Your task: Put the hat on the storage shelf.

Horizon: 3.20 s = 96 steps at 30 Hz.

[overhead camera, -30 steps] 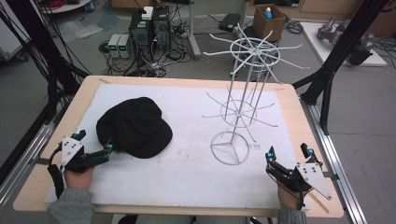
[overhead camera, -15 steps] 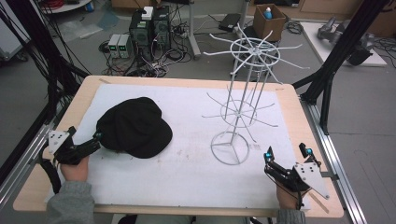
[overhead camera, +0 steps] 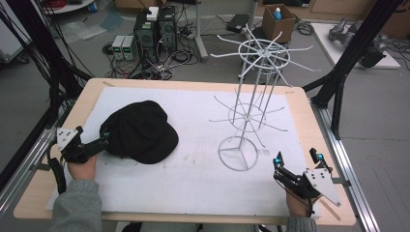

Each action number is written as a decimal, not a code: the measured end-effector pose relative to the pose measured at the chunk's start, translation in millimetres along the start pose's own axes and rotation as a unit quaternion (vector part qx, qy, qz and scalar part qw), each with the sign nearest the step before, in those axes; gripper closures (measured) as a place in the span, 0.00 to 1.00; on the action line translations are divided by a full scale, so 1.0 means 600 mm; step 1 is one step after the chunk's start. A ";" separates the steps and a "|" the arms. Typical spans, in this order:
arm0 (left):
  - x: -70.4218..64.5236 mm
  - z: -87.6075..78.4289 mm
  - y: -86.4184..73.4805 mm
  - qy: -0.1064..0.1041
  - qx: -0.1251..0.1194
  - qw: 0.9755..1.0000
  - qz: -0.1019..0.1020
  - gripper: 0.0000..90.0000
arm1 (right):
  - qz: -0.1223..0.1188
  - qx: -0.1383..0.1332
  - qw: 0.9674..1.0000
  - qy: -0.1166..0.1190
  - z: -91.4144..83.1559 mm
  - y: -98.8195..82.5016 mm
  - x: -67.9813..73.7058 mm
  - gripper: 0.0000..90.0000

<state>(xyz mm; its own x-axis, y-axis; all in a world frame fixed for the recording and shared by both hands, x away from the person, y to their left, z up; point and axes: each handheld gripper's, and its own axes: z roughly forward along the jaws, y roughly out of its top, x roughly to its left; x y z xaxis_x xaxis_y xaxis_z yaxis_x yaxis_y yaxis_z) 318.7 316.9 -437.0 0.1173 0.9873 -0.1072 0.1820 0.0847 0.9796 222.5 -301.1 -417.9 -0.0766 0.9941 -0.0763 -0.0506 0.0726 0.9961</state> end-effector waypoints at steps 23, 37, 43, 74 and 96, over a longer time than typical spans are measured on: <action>-0.023 -0.006 0.055 -0.007 -0.008 0.998 0.067 0.03 | 0.005 -0.002 1.000 0.000 0.001 0.001 0.001 0.01; -0.011 0.058 0.021 -0.012 0.095 0.995 0.038 0.06 | 0.007 0.001 1.000 0.000 0.003 0.000 0.002 0.01; -0.007 0.067 0.014 -0.018 0.105 0.994 0.025 0.06 | 0.009 0.003 1.000 0.001 0.003 0.000 0.003 0.01; -0.003 0.080 -0.004 -0.018 0.152 0.988 0.022 0.10 | 0.007 -0.001 1.000 0.002 0.003 0.001 0.004 0.01; -0.003 0.082 -0.006 -0.040 0.175 0.984 -0.009 0.52 | 0.004 -0.004 1.000 0.000 0.001 0.001 0.004 0.04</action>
<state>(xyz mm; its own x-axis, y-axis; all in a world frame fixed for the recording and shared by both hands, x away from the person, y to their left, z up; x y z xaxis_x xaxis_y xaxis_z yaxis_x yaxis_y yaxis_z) 365.6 308.1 -448.9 0.1845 0.9711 -0.1515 0.5090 0.0374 0.8599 223.0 -298.7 -417.5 -0.0767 0.9948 -0.0673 -0.0579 0.0630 0.9963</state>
